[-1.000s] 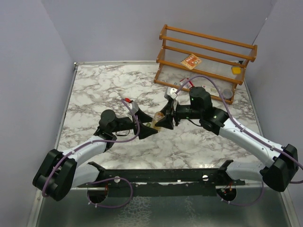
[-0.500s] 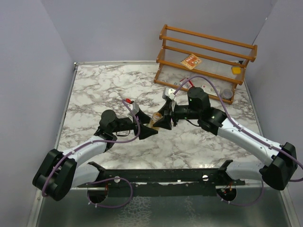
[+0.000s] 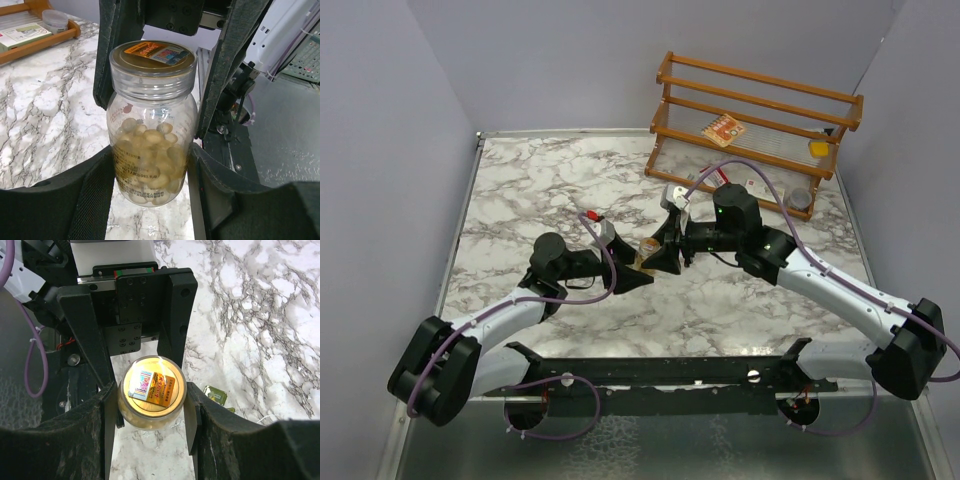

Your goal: Sort the pills into containers

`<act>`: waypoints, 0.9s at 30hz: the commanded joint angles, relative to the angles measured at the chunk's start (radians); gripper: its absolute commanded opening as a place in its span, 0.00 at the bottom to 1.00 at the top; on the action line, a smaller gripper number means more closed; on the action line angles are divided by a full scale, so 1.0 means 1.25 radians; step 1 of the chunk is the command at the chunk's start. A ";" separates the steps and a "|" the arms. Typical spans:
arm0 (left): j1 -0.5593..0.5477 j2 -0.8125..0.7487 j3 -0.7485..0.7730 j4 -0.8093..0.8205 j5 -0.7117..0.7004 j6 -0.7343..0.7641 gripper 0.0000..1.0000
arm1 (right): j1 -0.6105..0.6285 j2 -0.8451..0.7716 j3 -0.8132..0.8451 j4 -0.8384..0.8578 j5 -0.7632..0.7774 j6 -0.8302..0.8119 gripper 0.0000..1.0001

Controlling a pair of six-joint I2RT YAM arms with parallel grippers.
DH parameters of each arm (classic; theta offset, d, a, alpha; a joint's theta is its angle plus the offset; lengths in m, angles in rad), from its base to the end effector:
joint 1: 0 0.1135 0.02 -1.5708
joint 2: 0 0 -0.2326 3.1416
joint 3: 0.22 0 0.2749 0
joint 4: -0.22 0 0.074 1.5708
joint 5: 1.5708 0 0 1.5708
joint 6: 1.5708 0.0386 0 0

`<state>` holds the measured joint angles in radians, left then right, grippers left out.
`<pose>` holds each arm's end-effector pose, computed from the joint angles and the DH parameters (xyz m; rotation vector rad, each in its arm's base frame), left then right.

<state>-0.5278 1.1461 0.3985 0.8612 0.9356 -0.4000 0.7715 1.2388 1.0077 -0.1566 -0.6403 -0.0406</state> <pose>0.2072 -0.1568 0.1980 0.9194 1.4062 -1.3936 0.2106 0.2370 0.2907 -1.1946 1.6550 1.0952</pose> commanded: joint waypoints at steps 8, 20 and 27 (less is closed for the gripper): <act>-0.007 -0.021 0.032 0.014 -0.024 -0.036 0.00 | 0.011 0.004 0.037 0.031 0.018 0.001 0.01; -0.010 -0.055 0.016 -0.011 -0.060 -0.022 0.00 | 0.010 0.021 0.071 0.022 0.059 -0.005 0.41; -0.011 -0.036 0.017 -0.043 -0.078 -0.003 0.00 | 0.011 0.002 0.072 0.021 0.105 -0.011 0.37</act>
<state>-0.5297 1.0912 0.4011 0.8356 0.8799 -0.4210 0.7780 1.2602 1.0641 -0.1730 -0.6174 -0.0406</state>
